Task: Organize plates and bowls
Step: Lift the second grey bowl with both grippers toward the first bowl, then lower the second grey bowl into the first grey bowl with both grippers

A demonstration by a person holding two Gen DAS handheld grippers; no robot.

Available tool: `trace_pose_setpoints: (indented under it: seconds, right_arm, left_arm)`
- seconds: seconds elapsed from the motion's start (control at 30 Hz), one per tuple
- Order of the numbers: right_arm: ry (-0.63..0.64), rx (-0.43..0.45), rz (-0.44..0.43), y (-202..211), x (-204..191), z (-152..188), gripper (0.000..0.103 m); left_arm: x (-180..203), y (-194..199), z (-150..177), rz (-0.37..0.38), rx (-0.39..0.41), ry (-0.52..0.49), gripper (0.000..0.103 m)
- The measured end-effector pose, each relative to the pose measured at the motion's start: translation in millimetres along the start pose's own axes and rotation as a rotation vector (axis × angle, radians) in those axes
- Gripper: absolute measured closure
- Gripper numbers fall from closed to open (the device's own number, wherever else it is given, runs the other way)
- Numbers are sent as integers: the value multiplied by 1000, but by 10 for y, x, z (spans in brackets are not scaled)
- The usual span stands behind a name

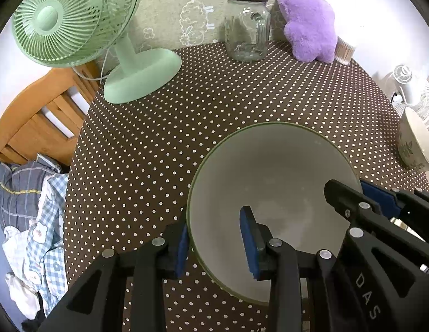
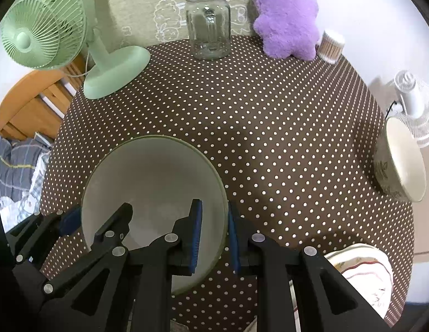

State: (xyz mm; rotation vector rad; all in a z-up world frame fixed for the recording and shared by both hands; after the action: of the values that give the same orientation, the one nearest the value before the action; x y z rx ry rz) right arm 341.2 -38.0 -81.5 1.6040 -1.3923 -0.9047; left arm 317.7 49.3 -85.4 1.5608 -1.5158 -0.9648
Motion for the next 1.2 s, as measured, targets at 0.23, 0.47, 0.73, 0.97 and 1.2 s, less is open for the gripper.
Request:
trace_pose_setpoints:
  seconds: [0.23,0.47,0.73,0.97,1.2]
  right_arm:
    - [-1,29,15,230,-8,-16,82]
    - [-6,61,20,553,-27,56,82]
    - [-1,84,18,909,-68,280,82]
    - [4,87,19,1106,-93,529,82]
    - [-2,74,17,1143,-117,800,82]
  left_arm:
    - [-3,289,-30,11,37,-5,70]
    - [-23,602,54,15,69,7,70]
    - [-61,915,261,22,84,24,70]
    - [-43,1055,470,22,84,24,70]
    - [-33,1061,705,21,65,35,70]
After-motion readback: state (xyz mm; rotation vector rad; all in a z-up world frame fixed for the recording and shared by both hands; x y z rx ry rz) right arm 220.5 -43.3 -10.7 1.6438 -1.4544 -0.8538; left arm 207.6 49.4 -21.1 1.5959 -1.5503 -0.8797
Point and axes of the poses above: each gripper's, at about its wrist camera, not at the fingertips, and y roughly against the way its jaws point, x to its right, z to its underside, the point moved 2 cm from there along -y, roughly the way its jaws point, and after that the axes turned 6 degrees about y, right-handed, at the moved point
